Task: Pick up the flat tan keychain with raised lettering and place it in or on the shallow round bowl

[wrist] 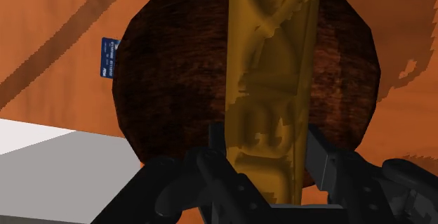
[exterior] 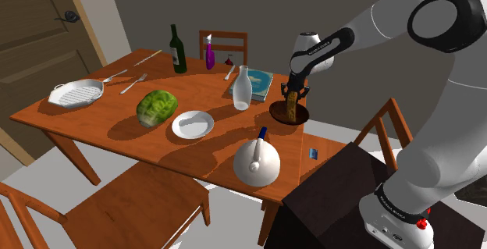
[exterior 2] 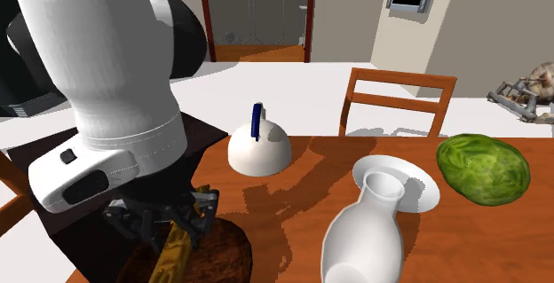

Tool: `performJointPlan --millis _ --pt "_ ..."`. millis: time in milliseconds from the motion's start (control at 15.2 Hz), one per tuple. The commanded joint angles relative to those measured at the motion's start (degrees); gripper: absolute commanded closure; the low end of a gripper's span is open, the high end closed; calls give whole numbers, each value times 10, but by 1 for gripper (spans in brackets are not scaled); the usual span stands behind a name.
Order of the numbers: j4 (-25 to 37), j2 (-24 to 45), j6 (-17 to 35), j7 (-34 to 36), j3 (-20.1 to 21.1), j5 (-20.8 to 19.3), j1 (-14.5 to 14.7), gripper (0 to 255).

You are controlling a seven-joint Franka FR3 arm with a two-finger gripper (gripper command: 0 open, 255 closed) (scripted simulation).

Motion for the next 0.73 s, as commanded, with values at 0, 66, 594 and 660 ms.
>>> performJointPlan --millis 0,66,594,660 --pt "-5 10 15 0 -2 -3 0 255" --pt "-6 16 21 2 -3 -5 0 255" --pt "-7 64 71 13 -11 -20 6 255" --pt "-7 72 78 14 -12 -23 7 255"
